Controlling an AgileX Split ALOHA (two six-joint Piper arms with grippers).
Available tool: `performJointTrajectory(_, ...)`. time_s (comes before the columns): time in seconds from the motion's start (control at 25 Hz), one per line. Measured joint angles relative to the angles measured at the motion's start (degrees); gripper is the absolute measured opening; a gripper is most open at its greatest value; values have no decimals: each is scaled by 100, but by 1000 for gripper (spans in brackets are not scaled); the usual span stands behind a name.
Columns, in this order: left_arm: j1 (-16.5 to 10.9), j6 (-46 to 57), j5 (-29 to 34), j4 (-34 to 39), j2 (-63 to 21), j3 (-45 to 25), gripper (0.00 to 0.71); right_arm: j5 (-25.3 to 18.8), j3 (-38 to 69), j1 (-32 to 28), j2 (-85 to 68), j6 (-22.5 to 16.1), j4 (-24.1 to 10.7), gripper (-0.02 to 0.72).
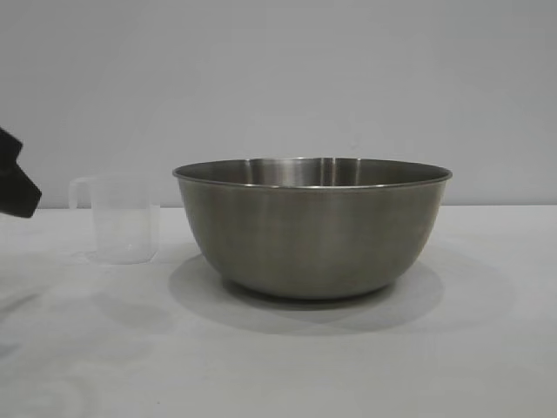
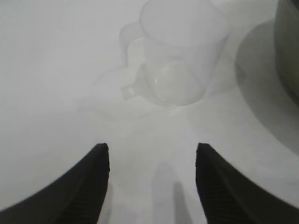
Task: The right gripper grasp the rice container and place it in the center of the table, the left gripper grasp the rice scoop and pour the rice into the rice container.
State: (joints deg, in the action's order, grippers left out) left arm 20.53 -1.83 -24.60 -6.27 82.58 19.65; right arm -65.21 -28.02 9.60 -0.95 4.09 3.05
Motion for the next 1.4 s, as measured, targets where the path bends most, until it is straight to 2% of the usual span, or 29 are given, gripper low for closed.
performJointTrajectory(0.36, 0, 11, 3170, 86, -1268, 1260, 361, 0, 0, 0, 0, 0, 0, 498)
performJointTrajectory(0.72, 0, 11, 5663, 95, -1999, 2469, 361, 0, 0, 0, 0, 0, 0, 498)
performJointTrajectory(0.84, 0, 11, 6168, 108, -2416, 2647, 361, 0, 0, 0, 0, 0, 0, 498)
performJointTrajectory(1.16, 0, 11, 6989, 108, -4037, 2686, 361, 0, 0, 0, 0, 0, 0, 498)
performJointTrajectory(1.24, 0, 11, 7411, 108, -4413, 2696, 361, 0, 0, 0, 0, 0, 0, 498)
performJointTrajectory(1.28, 0, 11, 7649, 108, -4554, 2709, 419, 0, 0, 0, 0, 0, 0, 498)
performJointTrajectory(1.32, 0, 11, 7844, 108, -4710, 2721, 419, 0, 0, 0, 0, 0, 0, 498)
performJointTrajectory(1.36, 0, 11, 8061, 108, -4860, 2721, 468, 0, 0, 0, 0, 0, 0, 498)
performJointTrajectory(1.4, 0, 11, 8259, 95, -4985, 2733, 480, 0, 0, 0, 0, 0, 0, 498)
